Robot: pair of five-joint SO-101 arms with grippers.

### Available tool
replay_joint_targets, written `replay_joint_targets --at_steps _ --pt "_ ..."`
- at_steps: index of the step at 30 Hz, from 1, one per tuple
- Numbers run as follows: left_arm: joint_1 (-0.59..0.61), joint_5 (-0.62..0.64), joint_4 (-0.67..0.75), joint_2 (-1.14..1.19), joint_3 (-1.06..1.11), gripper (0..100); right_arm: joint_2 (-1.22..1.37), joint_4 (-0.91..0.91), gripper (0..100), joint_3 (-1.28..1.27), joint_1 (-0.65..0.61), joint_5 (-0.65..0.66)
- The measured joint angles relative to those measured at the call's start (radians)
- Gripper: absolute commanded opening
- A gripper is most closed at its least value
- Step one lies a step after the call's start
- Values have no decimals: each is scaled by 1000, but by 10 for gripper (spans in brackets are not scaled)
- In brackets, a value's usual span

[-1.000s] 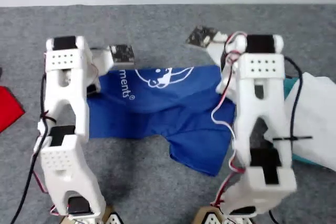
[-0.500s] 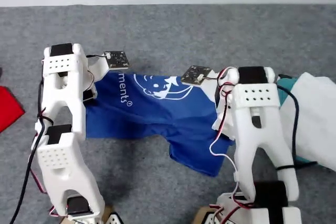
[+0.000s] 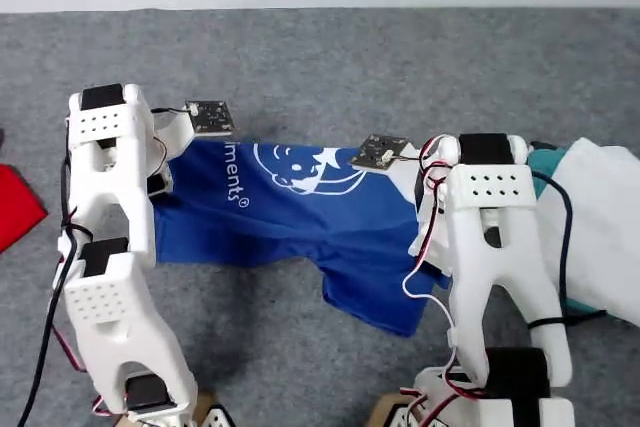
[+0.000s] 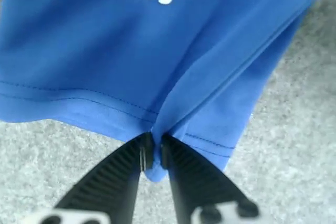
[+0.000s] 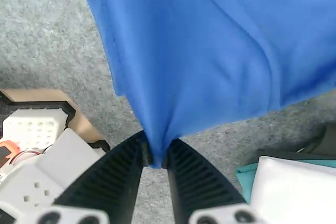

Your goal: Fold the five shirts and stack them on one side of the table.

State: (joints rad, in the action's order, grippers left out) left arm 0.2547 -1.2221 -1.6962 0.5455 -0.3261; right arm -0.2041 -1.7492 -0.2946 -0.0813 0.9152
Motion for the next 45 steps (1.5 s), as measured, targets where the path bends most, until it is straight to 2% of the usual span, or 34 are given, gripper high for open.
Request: replay_joint_targets --at_steps 3,8,10,16,24,26,28,32,33,35,39,42,45 --pt "0 -9 -6 0 -2 46 0 2 32 0 0 0" --pt "12 -15 -28 0 -44 94 0 0 236 0 0 0" --pt "15 -9 -28 0 -72 105 0 -3 280 3 0 -17" --pt "46 52 -28 -2 -196 141 0 -5 281 150 5 -80" --pt "49 61 -28 -137 -209 132 21 18 280 244 2 -87" --pt "40 61 -28 -144 -213 82 58 52 254 244 2 -87" --pt "26 83 -28 -143 -213 11 104 106 187 244 2 -92" --pt "-20 242 41 -55 -215 5 230 296 18 244 2 -172" --pt "-31 302 72 -18 -215 5 267 354 3 244 2 -195" --pt "-49 436 152 51 -215 5 341 463 28 244 -14 -247" --pt "-77 658 296 189 -215 5 480 660 9 244 -31 -301" --pt "-97 707 344 284 -215 5 582 766 9 253 -26 -307" --pt "-103 717 339 321 -282 5 680 789 9 334 -26 -310"
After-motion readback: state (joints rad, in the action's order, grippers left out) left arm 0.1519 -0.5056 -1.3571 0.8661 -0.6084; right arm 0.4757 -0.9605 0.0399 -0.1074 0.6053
